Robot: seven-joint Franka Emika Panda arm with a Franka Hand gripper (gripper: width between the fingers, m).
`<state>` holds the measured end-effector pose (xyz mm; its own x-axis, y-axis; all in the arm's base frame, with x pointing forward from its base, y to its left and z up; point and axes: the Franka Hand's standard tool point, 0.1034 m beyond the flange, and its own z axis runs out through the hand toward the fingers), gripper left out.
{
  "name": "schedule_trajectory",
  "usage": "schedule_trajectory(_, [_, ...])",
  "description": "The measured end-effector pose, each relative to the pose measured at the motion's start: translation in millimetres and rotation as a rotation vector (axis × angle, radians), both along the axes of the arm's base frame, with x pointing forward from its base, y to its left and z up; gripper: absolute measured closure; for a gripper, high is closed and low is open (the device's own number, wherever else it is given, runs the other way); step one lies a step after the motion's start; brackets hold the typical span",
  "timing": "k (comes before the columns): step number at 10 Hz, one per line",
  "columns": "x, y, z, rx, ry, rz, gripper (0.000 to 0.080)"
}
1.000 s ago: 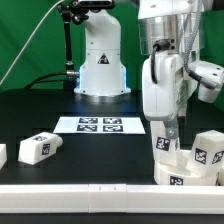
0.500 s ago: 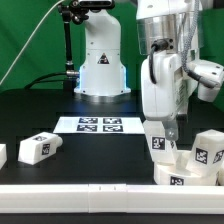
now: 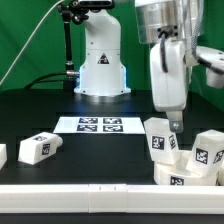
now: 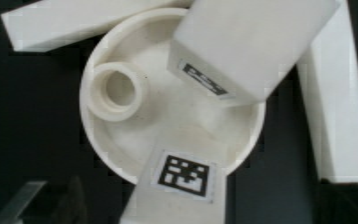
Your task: Assemble stool
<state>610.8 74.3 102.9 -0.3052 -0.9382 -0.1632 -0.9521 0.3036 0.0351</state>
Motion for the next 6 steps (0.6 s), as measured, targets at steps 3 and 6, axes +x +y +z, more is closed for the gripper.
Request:
schedule_trajectory(3, [-1.5, 0.2, -3.1, -0.026, -0.028, 0.352, 0.0150])
schedule_trajectory(6, [1.7, -0.8, -0.1, -0.032, -0.067, 0.634, 0.0150])
